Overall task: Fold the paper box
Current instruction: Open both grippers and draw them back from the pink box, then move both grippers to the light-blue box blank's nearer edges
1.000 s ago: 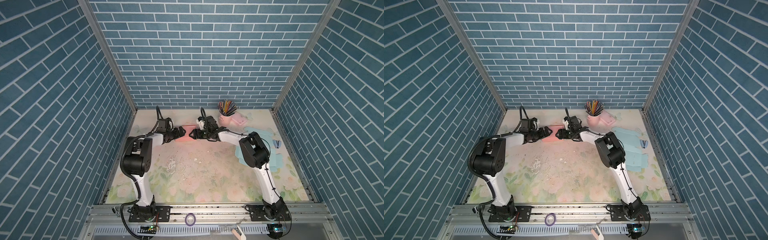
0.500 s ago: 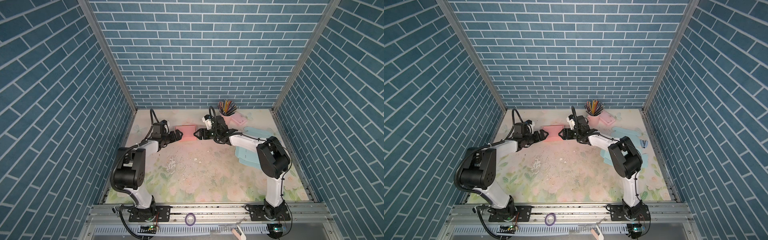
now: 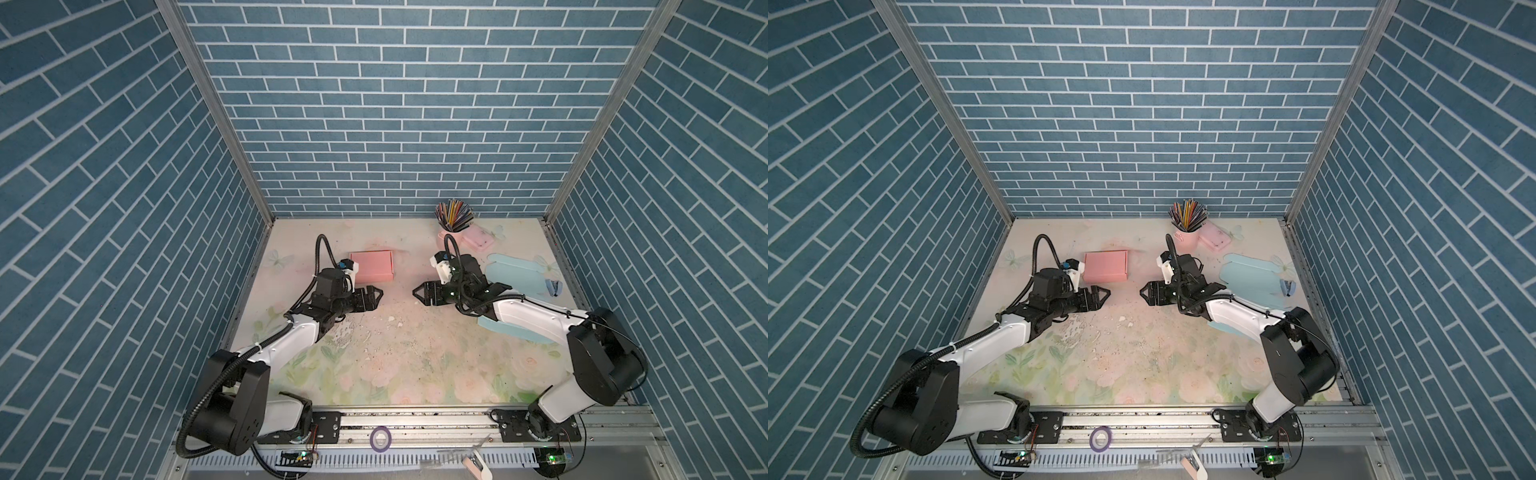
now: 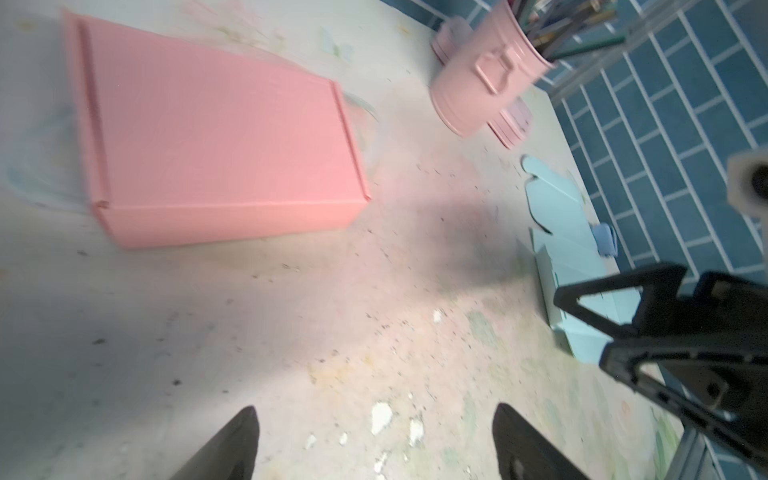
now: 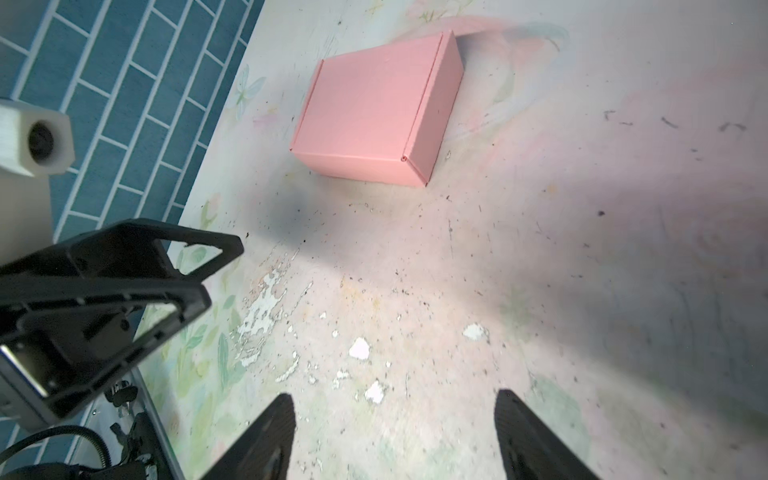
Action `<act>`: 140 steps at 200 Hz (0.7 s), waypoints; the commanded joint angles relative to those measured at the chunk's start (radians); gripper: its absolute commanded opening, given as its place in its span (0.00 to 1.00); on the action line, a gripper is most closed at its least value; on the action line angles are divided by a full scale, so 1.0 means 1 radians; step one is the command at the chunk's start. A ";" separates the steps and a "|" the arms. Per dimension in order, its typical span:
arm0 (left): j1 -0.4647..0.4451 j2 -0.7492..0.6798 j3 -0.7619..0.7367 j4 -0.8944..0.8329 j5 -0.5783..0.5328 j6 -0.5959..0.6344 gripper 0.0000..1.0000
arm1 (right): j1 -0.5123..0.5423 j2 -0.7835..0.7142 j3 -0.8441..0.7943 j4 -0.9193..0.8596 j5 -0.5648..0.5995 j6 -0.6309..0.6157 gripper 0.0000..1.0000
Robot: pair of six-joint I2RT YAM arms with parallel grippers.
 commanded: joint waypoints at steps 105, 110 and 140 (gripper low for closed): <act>-0.519 0.565 0.331 0.350 -0.061 -0.201 0.74 | -0.353 -0.601 -0.435 -0.083 0.083 0.070 0.76; -0.526 0.584 0.355 0.353 -0.064 -0.207 0.74 | -0.369 -0.613 -0.444 -0.084 0.074 0.070 0.76; -0.539 0.689 0.444 0.391 -0.077 -0.264 0.69 | -0.435 -0.684 -0.485 -0.098 0.056 0.062 0.75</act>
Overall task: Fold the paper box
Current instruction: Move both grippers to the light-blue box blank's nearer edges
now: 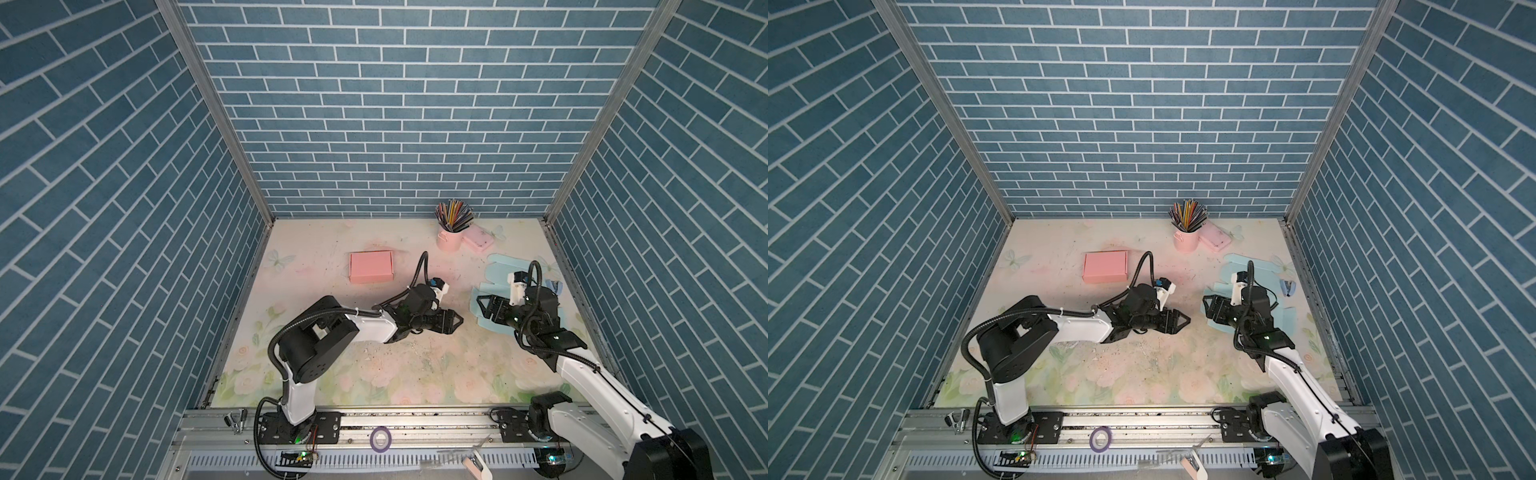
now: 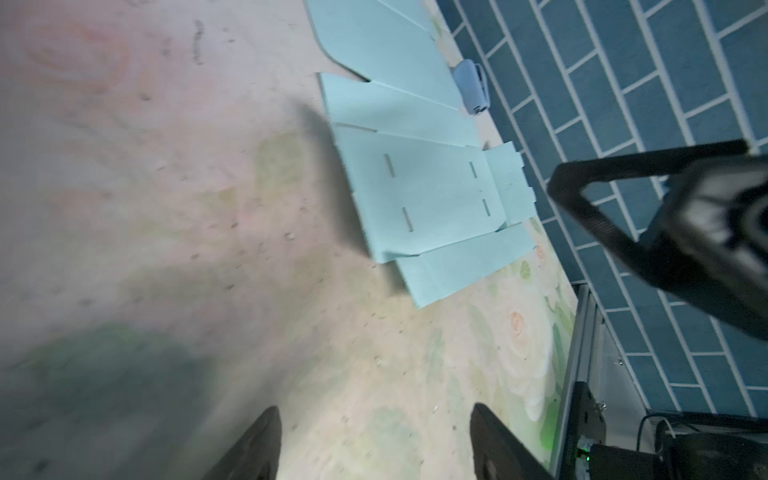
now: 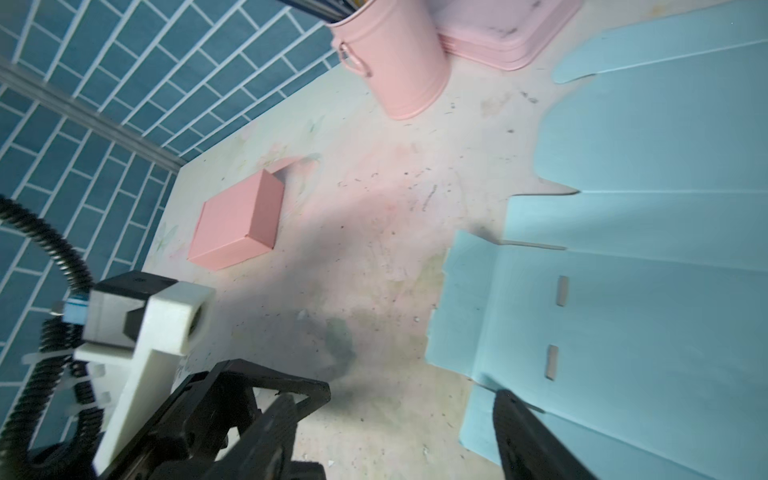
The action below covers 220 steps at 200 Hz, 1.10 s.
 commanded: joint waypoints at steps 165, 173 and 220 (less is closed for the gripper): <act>-0.005 0.321 0.360 -0.009 -0.111 -0.131 0.23 | -0.106 -0.182 0.008 -0.138 0.003 -0.045 0.72; -0.005 0.313 0.350 -0.004 -0.113 -0.134 0.21 | -0.107 -0.185 0.010 -0.140 0.002 -0.044 0.72; -0.003 0.220 0.242 0.051 -0.139 -0.144 0.08 | -0.107 -0.204 0.013 -0.153 -0.010 -0.049 0.71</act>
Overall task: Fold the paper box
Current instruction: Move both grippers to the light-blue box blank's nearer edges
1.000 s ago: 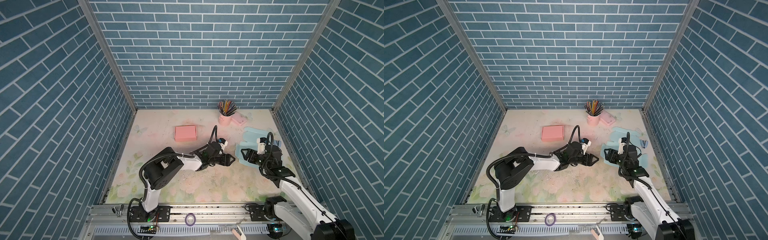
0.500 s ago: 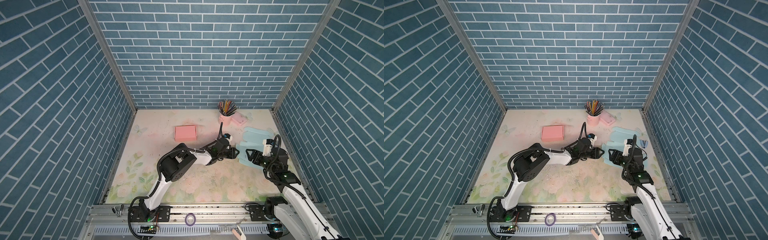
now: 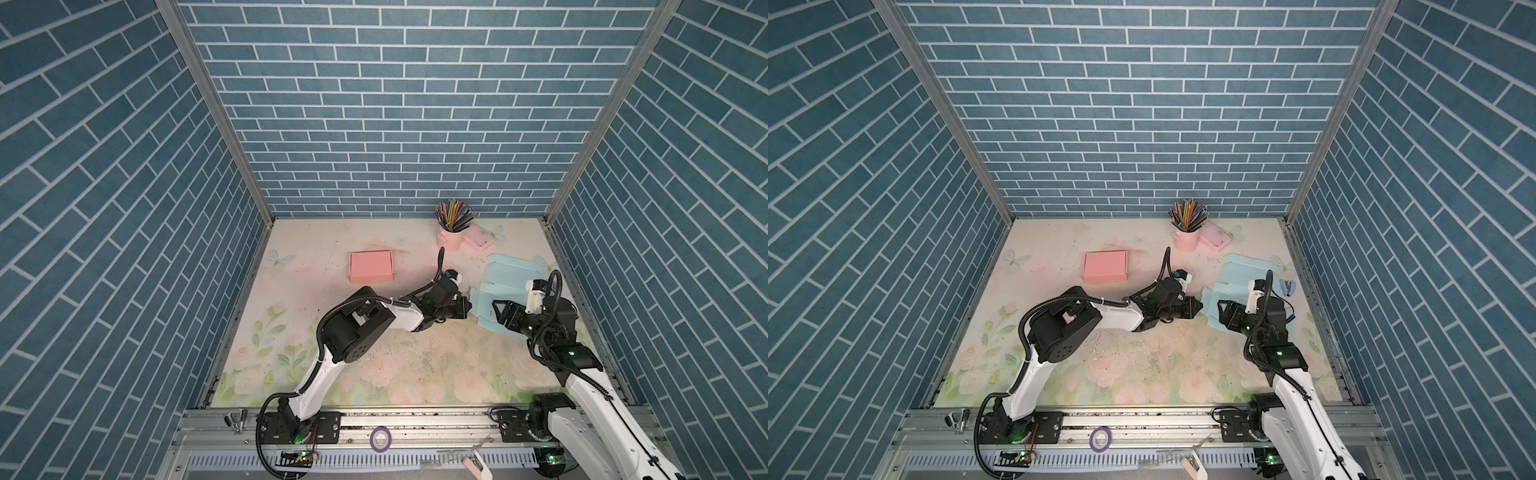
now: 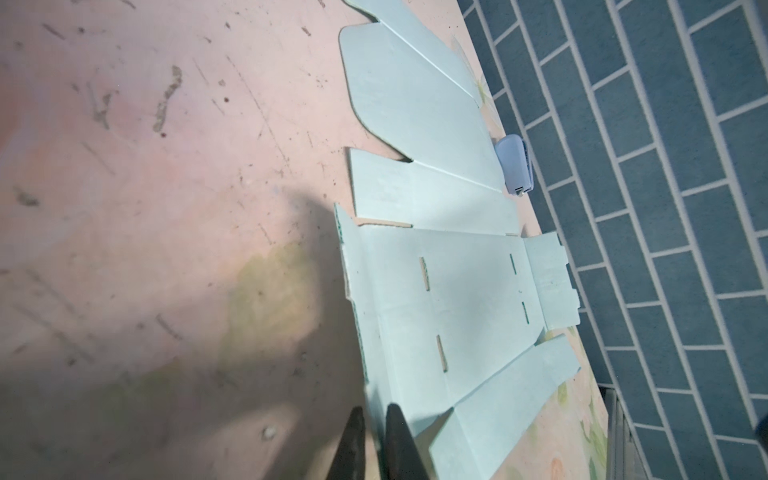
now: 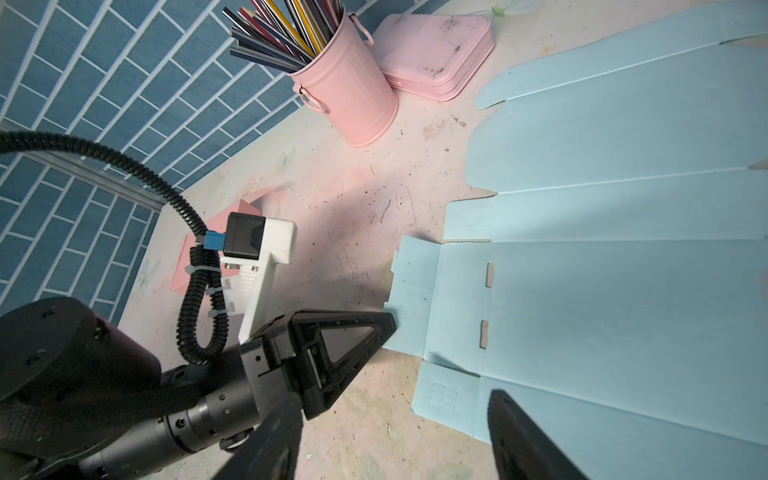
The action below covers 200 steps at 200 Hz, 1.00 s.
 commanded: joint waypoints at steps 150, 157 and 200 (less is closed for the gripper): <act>-0.009 0.002 0.040 -0.023 0.010 0.052 0.54 | -0.003 -0.072 0.025 -0.096 0.001 -0.047 0.70; -0.010 0.012 0.059 -0.046 -0.006 0.058 0.54 | -0.003 -0.070 0.027 -0.097 0.001 -0.048 0.70; -0.009 0.083 0.149 -0.092 -0.036 0.069 0.45 | -0.004 -0.057 0.022 -0.076 -0.002 -0.048 0.70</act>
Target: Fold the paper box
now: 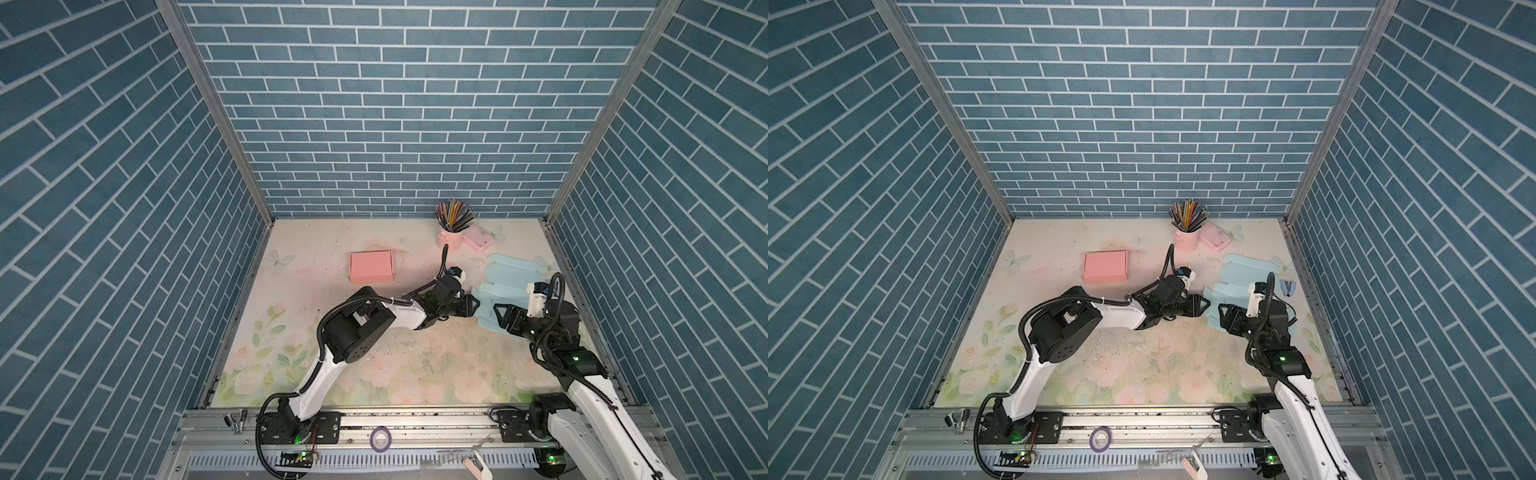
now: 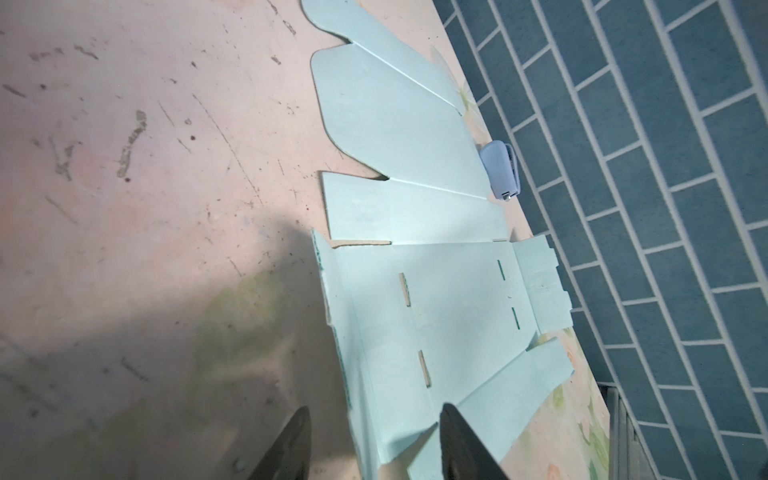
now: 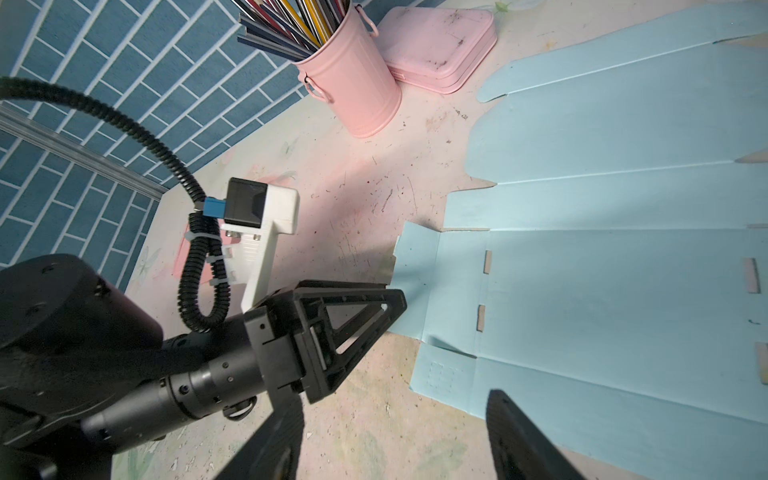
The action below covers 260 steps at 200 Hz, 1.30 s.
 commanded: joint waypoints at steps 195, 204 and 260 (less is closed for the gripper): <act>0.010 -0.228 -0.257 0.099 -0.049 -0.048 0.00 | -0.003 -0.026 0.053 -0.028 0.018 -0.012 0.70; 0.014 -0.272 -0.314 0.107 -0.058 -0.049 0.00 | -0.003 -0.027 0.047 -0.029 0.020 -0.012 0.70; 0.018 -0.544 -0.645 0.117 -0.160 -0.076 0.00 | -0.004 -0.004 0.010 0.027 0.001 0.030 0.70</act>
